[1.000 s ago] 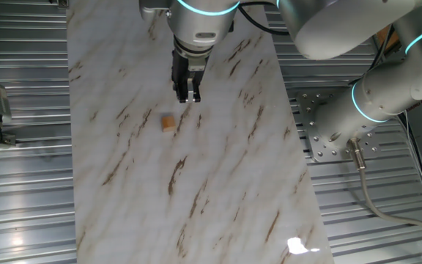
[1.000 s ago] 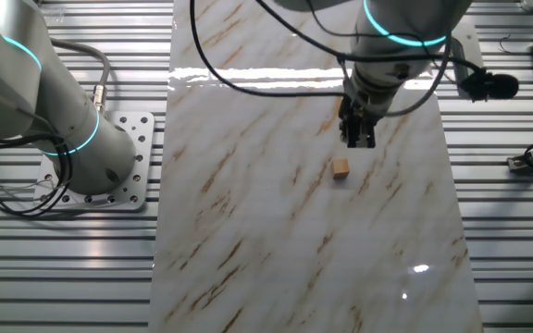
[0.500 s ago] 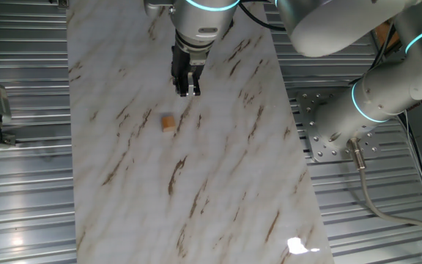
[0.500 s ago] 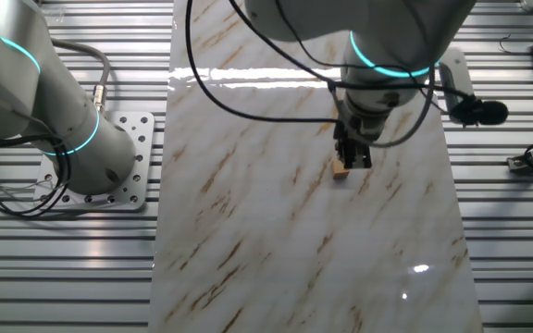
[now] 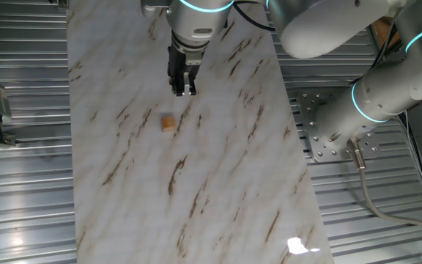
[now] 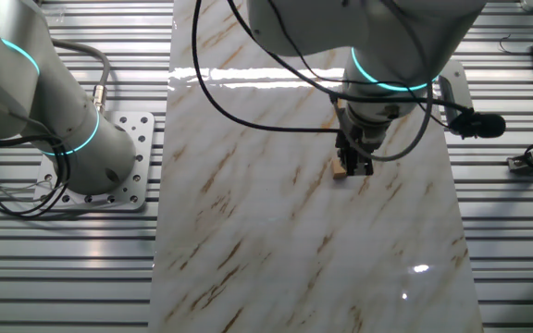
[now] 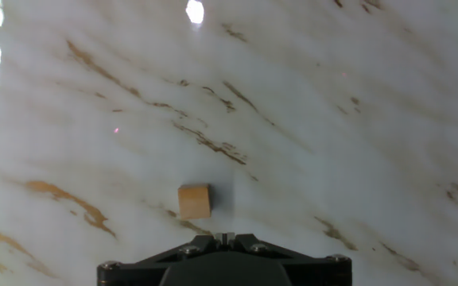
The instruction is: Use the gripper to push the small block from left to right
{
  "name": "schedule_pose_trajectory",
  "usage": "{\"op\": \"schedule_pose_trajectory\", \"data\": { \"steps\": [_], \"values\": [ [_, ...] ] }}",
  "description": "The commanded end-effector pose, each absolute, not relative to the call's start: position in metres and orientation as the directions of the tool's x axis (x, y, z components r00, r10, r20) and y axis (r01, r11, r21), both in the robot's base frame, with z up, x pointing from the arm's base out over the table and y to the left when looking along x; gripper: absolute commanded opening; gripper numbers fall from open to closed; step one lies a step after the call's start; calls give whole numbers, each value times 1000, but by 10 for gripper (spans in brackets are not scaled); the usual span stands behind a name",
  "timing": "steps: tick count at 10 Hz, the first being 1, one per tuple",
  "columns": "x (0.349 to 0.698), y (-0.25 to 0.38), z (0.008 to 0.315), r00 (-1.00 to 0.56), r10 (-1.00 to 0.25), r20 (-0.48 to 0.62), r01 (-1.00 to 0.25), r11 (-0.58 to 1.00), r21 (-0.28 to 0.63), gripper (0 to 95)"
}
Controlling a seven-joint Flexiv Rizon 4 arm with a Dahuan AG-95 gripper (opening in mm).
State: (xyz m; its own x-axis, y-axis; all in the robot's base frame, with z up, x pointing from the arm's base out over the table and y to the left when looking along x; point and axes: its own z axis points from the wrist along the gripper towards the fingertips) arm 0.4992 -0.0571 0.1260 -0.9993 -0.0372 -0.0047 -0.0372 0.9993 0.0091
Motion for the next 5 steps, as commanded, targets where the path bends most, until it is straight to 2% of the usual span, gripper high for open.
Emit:
{"op": "schedule_pose_trajectory", "data": {
  "steps": [1,5],
  "values": [
    [498,-57,120,-999,-34,-8,-34,999,8,0],
    [498,-56,111,-1000,-28,-12,-28,1000,6,0]
  ]
}}
